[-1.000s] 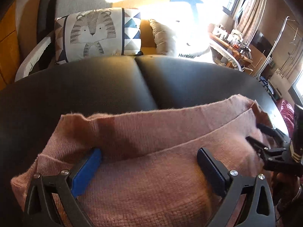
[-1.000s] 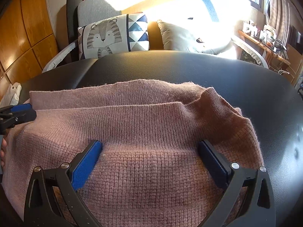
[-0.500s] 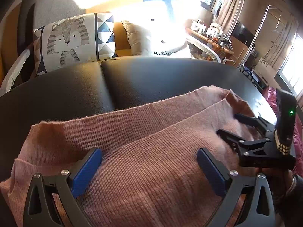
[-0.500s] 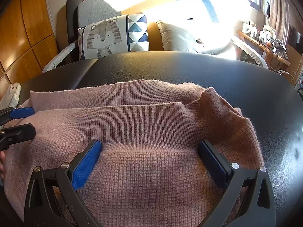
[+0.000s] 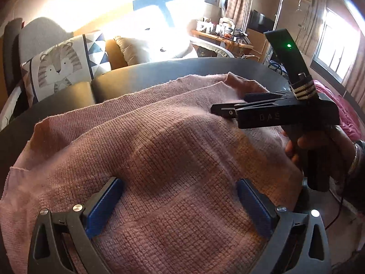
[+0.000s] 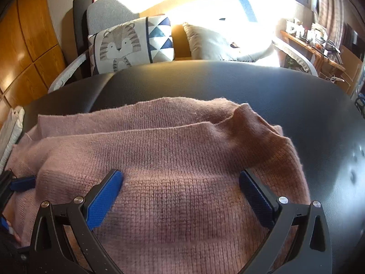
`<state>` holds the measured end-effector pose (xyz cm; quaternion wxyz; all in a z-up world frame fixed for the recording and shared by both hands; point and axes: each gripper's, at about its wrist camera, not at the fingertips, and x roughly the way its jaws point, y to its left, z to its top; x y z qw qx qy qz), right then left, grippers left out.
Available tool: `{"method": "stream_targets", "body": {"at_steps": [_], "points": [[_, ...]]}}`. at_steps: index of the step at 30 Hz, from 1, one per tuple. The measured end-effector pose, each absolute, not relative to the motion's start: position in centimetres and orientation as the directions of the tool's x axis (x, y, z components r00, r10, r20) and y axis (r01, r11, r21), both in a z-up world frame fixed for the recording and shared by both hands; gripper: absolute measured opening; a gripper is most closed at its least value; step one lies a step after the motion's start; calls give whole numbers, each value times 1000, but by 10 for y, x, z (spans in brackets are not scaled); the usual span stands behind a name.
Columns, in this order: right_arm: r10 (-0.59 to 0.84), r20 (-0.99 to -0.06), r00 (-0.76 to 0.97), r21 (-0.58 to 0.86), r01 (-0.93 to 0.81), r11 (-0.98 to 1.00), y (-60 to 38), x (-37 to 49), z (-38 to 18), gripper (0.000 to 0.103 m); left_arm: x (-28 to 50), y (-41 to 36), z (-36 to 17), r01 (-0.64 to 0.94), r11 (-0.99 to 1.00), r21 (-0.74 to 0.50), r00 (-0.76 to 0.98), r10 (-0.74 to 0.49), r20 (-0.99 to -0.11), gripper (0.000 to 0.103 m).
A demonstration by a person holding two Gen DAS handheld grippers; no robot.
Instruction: Fold clothes
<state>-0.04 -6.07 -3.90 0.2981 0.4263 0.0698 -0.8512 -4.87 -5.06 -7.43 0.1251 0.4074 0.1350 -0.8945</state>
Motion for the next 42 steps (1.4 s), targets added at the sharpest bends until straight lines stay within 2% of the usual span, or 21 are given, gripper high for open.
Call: {"method": "stream_targets", "body": {"at_steps": [1, 4, 7, 10, 12, 18, 24, 28, 34, 39, 42], "points": [[-487, -744, -458, 176, 569, -803, -56, 10, -30, 103, -47, -52, -71, 336, -930, -148, -634, -107, -766, 103], [-530, -709, -464, 179, 609, -773, -53, 54, -17, 103, -30, -50, -59, 357, -917, -176, -662, -116, -741, 103], [-516, -705, -487, 76, 671, -738, -60, 97, -21, 103, -14, -47, -58, 378, -907, -188, -665, -124, -736, 103], [-479, -738, -476, 21, 692, -721, -63, 116, -38, 103, -2, -49, -71, 414, -887, -206, -641, -123, -757, 103], [-463, -767, -444, 49, 679, -733, -57, 115, -50, 103, 3, -48, -73, 410, -890, -201, -649, -130, -750, 103], [-480, -768, -424, 79, 681, -728, -48, 115, -55, 103, 5, -44, -78, 393, -904, -168, -651, -144, -746, 103], [-482, -752, -450, 71, 672, -737, -47, 119, -56, 103, 12, -49, -61, 422, -880, -217, -659, -134, -740, 103], [-484, -746, -457, 69, 670, -739, -47, 118, -56, 103, 21, -65, -60, 473, -858, -200, -641, -179, -747, 103], [-488, -737, -467, 66, 669, -740, -47, 119, -56, 103, 48, -103, -81, 584, -768, -265, -614, -204, -762, 103], [-487, -734, -472, 63, 667, -742, -47, 120, -56, 103, 44, -91, -86, 550, -818, -168, -590, -238, -772, 103], [-487, -735, -472, 63, 667, -742, -47, 120, -55, 103, 48, -91, -87, 549, -815, -185, -608, -237, -758, 103]]}}
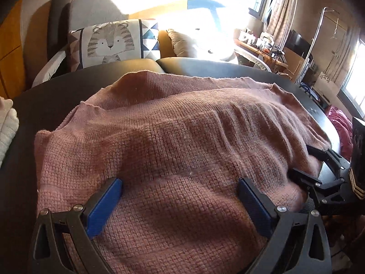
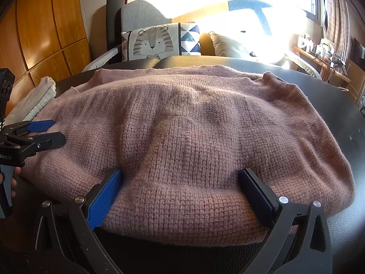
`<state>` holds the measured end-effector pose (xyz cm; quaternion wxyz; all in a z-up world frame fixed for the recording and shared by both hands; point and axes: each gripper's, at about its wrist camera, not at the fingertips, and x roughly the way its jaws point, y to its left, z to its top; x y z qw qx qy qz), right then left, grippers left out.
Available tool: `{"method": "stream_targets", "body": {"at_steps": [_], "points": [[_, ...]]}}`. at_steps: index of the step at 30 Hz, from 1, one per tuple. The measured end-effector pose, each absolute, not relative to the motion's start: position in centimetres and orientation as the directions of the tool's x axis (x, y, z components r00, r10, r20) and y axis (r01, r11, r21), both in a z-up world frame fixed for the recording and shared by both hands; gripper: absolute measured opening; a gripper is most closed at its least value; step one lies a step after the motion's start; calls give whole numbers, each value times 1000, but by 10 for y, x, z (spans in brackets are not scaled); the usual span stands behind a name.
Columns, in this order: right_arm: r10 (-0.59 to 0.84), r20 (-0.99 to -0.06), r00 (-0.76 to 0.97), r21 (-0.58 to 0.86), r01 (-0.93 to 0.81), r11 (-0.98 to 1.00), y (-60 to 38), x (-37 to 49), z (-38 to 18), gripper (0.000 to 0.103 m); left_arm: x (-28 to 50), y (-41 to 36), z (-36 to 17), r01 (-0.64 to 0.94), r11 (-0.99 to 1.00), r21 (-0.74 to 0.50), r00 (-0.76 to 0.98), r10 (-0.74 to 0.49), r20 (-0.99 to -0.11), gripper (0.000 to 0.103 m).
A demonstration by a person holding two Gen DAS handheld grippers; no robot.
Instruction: Fold clothes
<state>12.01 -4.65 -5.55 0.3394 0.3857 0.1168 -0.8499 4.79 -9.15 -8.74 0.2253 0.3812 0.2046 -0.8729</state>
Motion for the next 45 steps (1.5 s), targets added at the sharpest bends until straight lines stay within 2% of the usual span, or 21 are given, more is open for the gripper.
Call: {"method": "stream_targets", "body": {"at_steps": [11, 17, 30, 45], "points": [[-488, -728, -482, 59, 664, -745, -46, 121, -55, 103, 55, -91, -89, 532, -828, -178, -625, -241, -743, 103], [-487, -726, -486, 55, 664, -745, -46, 120, -55, 103, 50, -86, -86, 556, -818, -150, -585, -256, -769, 103], [-479, -731, -486, 54, 659, -750, -46, 120, -54, 103, 55, -87, -87, 579, -794, -188, -609, -267, -747, 103], [-469, -728, -501, 48, 644, -763, -47, 121, -53, 103, 61, -94, -84, 568, -781, -260, -644, -225, -731, 103]]}}
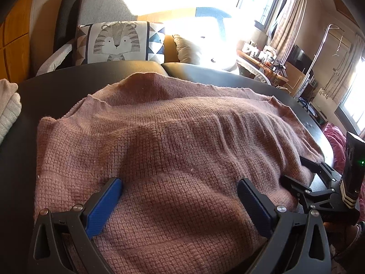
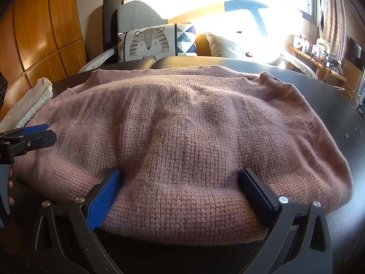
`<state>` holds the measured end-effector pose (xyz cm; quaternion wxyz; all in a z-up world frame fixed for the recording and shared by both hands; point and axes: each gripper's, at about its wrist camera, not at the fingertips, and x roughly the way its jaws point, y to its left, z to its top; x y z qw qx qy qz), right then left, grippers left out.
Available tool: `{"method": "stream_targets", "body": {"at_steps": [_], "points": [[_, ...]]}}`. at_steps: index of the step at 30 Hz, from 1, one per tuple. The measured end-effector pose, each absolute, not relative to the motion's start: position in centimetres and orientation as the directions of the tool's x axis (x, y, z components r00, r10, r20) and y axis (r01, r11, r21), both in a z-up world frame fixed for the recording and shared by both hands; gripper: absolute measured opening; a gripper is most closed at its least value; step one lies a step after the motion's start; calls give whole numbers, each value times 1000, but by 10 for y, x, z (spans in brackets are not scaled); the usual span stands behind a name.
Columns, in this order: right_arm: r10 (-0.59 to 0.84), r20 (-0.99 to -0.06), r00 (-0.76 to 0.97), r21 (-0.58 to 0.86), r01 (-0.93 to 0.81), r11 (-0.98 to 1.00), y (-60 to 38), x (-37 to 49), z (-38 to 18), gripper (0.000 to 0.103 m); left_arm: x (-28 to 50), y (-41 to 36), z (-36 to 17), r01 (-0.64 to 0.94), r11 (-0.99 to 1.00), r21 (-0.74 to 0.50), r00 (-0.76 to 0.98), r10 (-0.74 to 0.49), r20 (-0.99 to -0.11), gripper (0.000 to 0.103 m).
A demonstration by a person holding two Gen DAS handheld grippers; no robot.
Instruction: Fold clothes
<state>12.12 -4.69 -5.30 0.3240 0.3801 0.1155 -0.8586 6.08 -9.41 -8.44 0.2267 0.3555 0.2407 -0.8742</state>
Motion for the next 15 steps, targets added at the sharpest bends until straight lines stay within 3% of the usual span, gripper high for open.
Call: {"method": "stream_targets", "body": {"at_steps": [15], "points": [[-470, -721, -509, 47, 641, -766, -47, 122, -53, 103, 61, -92, -85, 570, -781, -255, -639, -226, -735, 103]]}}
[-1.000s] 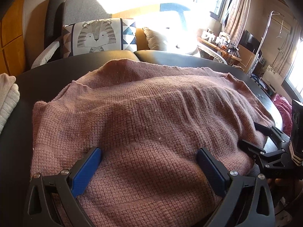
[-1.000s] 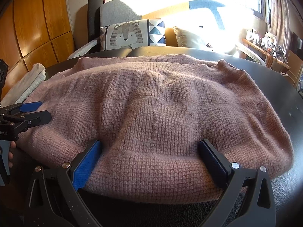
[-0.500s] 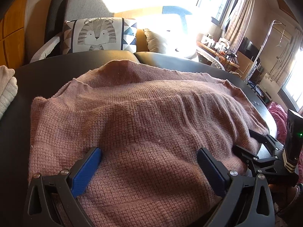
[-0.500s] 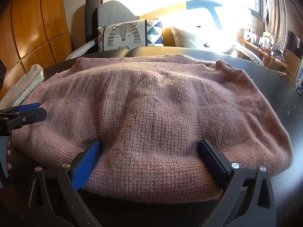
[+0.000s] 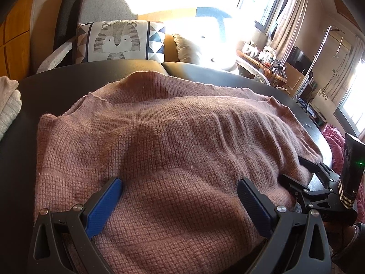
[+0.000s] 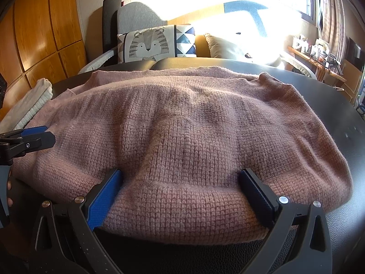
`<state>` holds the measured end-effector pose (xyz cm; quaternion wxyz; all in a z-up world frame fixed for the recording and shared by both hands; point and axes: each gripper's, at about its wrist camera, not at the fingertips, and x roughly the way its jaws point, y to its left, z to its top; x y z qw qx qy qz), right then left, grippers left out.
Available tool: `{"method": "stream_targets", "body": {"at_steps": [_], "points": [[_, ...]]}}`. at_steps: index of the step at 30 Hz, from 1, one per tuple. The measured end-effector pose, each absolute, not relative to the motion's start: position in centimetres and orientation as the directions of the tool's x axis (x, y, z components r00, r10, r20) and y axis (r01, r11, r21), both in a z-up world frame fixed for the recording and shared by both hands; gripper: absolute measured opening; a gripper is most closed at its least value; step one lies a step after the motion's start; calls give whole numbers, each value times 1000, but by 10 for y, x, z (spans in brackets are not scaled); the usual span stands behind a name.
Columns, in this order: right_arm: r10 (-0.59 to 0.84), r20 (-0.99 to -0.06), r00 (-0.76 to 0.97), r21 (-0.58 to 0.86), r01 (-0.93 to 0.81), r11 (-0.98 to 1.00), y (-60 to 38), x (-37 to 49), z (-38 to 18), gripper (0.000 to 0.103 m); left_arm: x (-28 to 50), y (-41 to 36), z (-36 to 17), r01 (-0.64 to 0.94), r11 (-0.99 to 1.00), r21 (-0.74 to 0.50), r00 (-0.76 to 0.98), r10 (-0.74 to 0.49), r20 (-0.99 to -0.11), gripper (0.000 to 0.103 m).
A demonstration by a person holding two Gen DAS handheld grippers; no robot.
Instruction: Fold clothes
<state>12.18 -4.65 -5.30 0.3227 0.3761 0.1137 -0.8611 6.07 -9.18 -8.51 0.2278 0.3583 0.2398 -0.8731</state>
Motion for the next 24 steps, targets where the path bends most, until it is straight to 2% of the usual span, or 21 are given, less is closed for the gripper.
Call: {"method": "stream_targets", "body": {"at_steps": [24], "points": [[-480, -709, -517, 52, 641, -766, -45, 124, -53, 103, 53, -89, -87, 573, -796, -193, -597, -245, -764, 103]]}}
